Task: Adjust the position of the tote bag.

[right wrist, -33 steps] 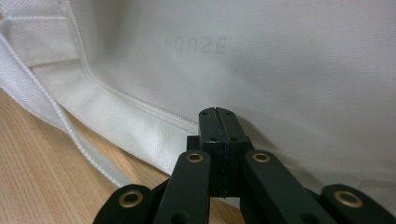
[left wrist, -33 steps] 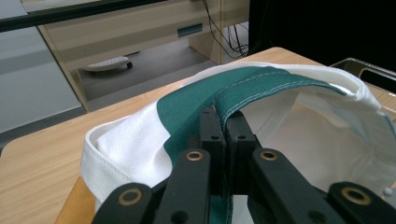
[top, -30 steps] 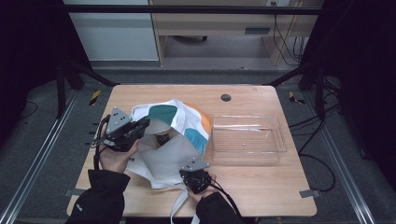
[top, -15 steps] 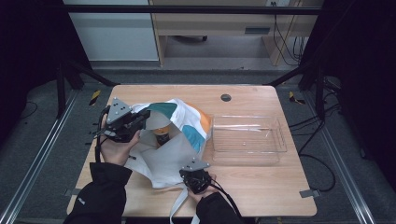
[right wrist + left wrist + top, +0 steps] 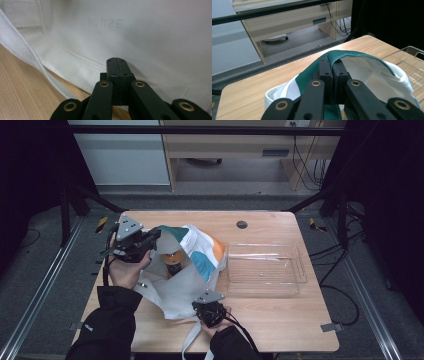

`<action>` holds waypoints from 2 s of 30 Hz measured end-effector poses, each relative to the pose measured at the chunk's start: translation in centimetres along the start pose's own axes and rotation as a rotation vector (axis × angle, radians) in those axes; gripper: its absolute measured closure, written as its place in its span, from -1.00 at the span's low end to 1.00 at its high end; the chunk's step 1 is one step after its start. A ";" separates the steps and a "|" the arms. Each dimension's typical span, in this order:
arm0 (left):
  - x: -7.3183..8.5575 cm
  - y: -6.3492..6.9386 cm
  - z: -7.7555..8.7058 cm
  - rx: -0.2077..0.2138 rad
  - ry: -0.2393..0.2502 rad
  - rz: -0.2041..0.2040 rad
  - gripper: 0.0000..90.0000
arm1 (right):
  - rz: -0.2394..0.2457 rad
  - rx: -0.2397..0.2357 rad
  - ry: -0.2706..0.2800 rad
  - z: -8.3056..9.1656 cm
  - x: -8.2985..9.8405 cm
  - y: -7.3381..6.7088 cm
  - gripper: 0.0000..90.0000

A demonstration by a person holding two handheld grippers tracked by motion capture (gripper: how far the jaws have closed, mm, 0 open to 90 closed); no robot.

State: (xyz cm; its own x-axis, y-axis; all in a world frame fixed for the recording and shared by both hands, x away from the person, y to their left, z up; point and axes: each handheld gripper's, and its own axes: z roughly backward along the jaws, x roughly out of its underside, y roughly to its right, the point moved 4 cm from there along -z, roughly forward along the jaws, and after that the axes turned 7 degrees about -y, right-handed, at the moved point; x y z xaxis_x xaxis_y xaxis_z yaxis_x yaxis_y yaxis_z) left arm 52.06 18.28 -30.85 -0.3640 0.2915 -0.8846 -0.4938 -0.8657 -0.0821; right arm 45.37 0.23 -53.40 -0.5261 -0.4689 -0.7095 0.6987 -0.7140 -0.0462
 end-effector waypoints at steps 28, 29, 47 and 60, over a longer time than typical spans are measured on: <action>-1.7 -1.1 -4.1 -0.065 -0.061 -0.031 0.95 | 0.005 0.004 -0.002 -0.2 -0.2 0.0 1.00; -1.8 -1.1 -4.3 -0.067 -0.061 -0.029 0.95 | 0.006 0.005 -0.002 -0.2 -0.2 0.0 1.00; -1.1 -2.3 -7.7 -0.080 -0.096 0.011 0.95 | 0.003 0.007 -0.003 -0.3 -0.3 0.0 1.00; 0.9 -3.4 -10.9 -0.093 -0.164 0.042 0.95 | 0.006 0.005 -0.002 -0.3 -0.3 0.0 1.00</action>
State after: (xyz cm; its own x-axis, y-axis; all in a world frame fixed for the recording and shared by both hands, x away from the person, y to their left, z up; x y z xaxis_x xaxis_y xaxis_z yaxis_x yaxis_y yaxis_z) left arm 61.98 17.04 -36.38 -0.5101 0.3100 -0.8023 -0.4030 -0.9102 -0.0955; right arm 45.69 0.49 -53.39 -0.5228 -0.4739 -0.7086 0.6991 -0.7140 -0.0383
